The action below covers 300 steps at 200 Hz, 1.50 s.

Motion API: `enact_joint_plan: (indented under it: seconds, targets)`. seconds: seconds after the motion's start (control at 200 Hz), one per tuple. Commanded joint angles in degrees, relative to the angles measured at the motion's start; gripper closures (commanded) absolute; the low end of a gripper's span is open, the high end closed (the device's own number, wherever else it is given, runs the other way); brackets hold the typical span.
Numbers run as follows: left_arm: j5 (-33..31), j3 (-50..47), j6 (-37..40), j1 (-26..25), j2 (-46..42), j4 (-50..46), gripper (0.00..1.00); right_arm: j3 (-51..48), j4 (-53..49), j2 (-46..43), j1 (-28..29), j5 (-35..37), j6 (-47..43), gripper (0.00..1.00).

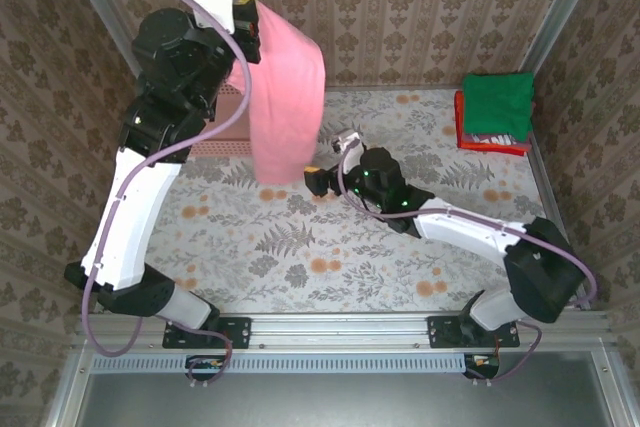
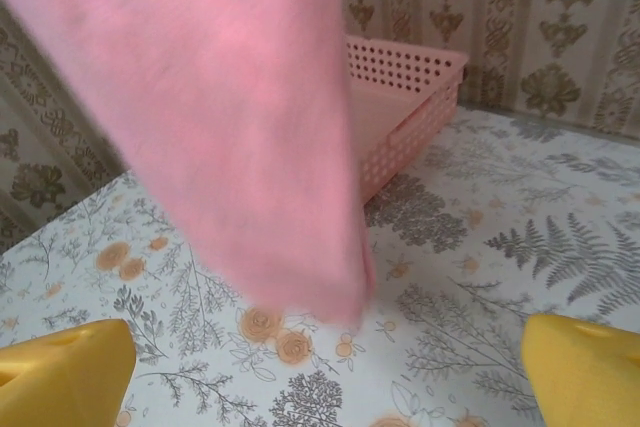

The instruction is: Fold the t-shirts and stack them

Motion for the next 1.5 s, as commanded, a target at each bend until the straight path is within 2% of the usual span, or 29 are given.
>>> enact_joint_plan:
  seconds: [0.0, 0.055, 0.105, 0.14, 0.22, 0.38, 0.58, 0.8, 0.925, 1.01, 1.12, 1.375, 1.495]
  targets:
    - [-1.09, -4.03, -1.27, -1.0, -0.96, 4.22, 1.0, 4.03, 3.73, 4.45, -1.14, -1.47, -0.56, 0.0]
    - [-1.37, -6.59, -2.19, -1.23, -1.88, 4.78, 1.0, 4.51, 4.96, 6.51, -2.05, -1.58, 0.31, 0.0]
    - [-2.07, -9.22, -2.86, -1.27, -2.79, 5.43, 1.0, 5.01, 4.63, 7.38, -2.78, -2.87, 0.98, 0.09]
    - [-2.91, -10.79, -3.01, -1.27, -3.45, 5.91, 1.0, 5.16, 3.71, 7.37, -3.14, -3.56, 1.81, 0.21]
    - [-5.05, -13.79, -2.84, -1.14, -4.52, 6.34, 1.0, 4.37, 1.59, 5.67, -3.29, -4.5, 2.31, 0.63]
    - [-9.13, -18.83, -2.71, 0.26, -5.73, 7.67, 1.0, 0.88, -3.86, -0.56, -3.37, -3.66, 1.15, 1.0]
    - [-9.57, -26.21, -7.91, 3.53, -7.14, 9.64, 1.0, -0.49, -12.01, -9.42, -6.88, 0.07, -1.68, 1.0]
    - [-8.85, -29.76, -10.02, 4.53, -7.16, 9.55, 1.0, 2.82, -20.37, -17.57, -15.93, -2.58, -2.15, 1.0]
    - [-6.69, -31.25, -11.7, 4.87, -6.82, 9.48, 1.0, 9.38, -28.62, -19.03, -19.88, -5.57, -4.4, 1.0]
    - [-6.0, -32.01, -12.41, 4.79, -7.23, 8.72, 1.0, 13.08, -32.91, -19.93, -20.63, -5.72, -6.7, 1.0]
    - [-6.39, -34.83, -12.76, 4.86, -9.58, 8.42, 1.0, 13.03, -34.13, -23.1, -20.84, -7.56, -8.51, 1.0]
    - [-5.65, -42.44, -15.95, 4.66, -19.45, 4.39, 1.0, 7.56, -38.89, -32.11, -20.94, -21.75, -7.99, 1.0]
    - [-5.7, -45.18, -16.99, 4.44, -21.33, 3.25, 1.0, 4.74, -38.95, -33.05, -20.95, -19.92, -6.38, 1.0]
